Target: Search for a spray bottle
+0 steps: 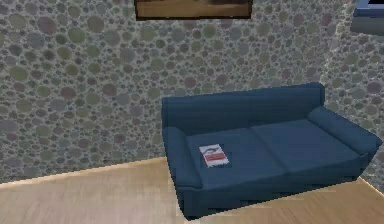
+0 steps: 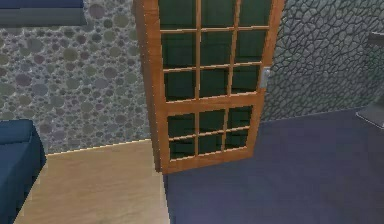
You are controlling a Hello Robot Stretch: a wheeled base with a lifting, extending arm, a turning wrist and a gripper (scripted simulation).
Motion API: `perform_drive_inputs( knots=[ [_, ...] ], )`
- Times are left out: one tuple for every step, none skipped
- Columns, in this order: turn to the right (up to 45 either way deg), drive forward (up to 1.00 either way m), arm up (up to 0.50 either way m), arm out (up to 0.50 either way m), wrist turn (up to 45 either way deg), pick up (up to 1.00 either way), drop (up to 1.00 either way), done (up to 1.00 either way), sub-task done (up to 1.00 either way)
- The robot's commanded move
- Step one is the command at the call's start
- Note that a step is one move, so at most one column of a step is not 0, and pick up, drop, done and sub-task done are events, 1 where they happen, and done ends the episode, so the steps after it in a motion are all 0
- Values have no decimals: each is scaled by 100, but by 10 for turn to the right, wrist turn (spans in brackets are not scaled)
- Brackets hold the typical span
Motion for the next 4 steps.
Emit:
perform_drive_inputs(
  knots=[
    [0, 15, 0, 0, 0, 0, 0, 0, 0],
    [-390, 0, 0, 0, 0, 0, 0, 0, 0],
    [0, 50, 0, 0, 0, 0, 0, 0, 0],
    [-450, 0, 0, 0, 0, 0, 0, 0, 0]
  ],
)
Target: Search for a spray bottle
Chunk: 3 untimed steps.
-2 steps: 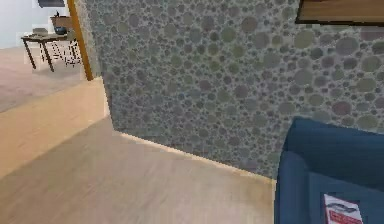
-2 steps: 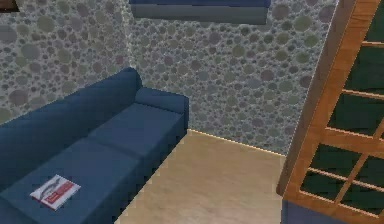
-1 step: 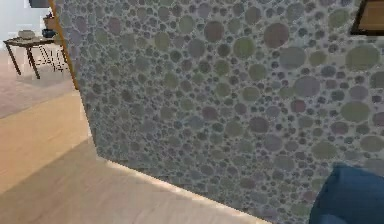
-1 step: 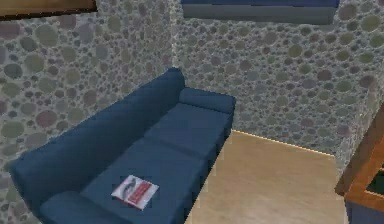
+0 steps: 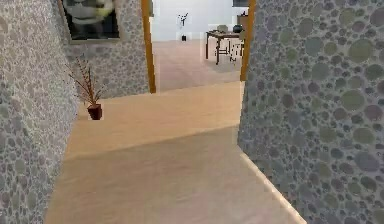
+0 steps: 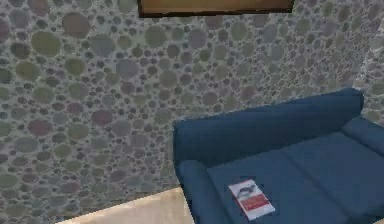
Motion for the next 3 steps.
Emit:
perform_drive_inputs(
  knots=[
    [0, 100, 0, 0, 0, 0, 0, 0, 0],
    [0, 100, 0, 0, 0, 0, 0, 0, 0],
    [0, 100, 0, 0, 0, 0, 0, 0, 0]
  ],
)
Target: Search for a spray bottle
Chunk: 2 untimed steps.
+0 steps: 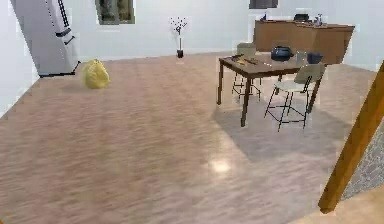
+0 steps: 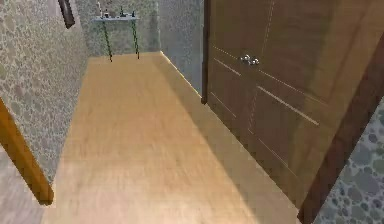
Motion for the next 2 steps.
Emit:
perform_drive_inputs(
  knots=[
    [0, 100, 0, 0, 0, 0, 0, 0, 0],
    [0, 100, 0, 0, 0, 0, 0, 0, 0]
  ],
)
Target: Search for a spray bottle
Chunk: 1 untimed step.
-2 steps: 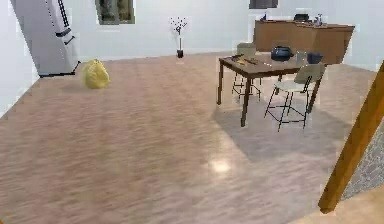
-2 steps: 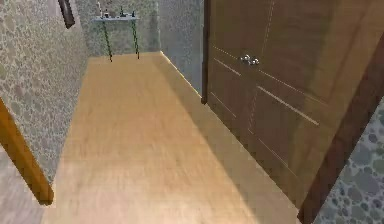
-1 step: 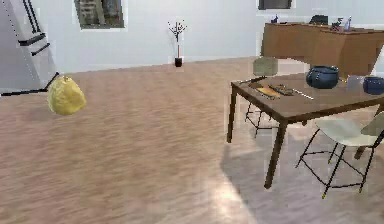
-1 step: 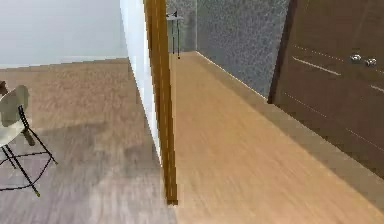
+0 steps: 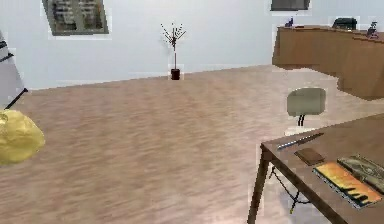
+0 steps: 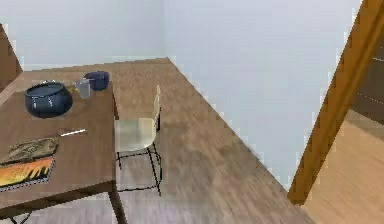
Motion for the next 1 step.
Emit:
perform_drive_inputs(
  knots=[
    [0, 95, 0, 0, 0, 0, 0, 0, 0]
  ],
)
